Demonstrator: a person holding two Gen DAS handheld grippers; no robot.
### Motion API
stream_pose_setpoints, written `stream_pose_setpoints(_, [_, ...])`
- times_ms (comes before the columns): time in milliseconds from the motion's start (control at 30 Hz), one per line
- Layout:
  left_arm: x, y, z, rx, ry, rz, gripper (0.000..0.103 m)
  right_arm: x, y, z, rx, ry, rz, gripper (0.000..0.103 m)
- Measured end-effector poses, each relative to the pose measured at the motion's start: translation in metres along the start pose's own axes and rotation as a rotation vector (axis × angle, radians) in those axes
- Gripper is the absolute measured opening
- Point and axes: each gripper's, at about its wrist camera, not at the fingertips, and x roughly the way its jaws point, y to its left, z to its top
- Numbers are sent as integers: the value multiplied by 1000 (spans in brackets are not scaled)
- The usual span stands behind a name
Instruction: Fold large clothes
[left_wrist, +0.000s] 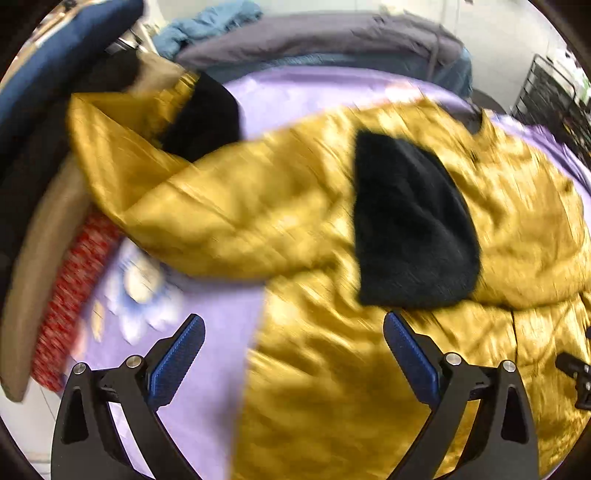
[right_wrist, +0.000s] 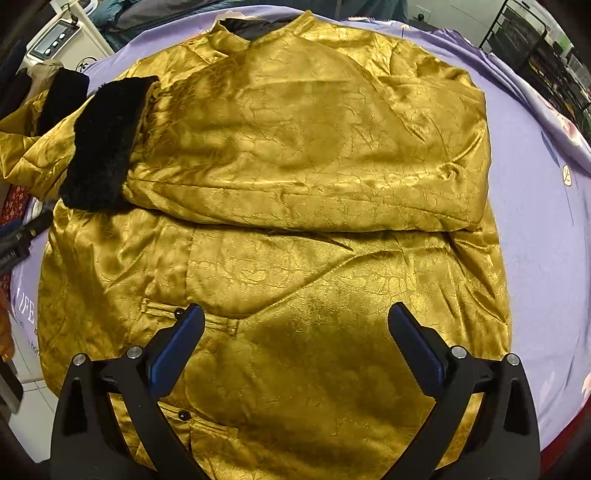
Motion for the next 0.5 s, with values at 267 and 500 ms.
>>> stream_pose_setpoints(267, [-45, 81, 85, -69, -261, 165, 94, -14, 13, -3, 26, -22, -20, 98])
stream_pose_setpoints(500, [-10, 133, 122, -79, -174, 222, 83, -24, 6, -17, 104, -20, -49, 98])
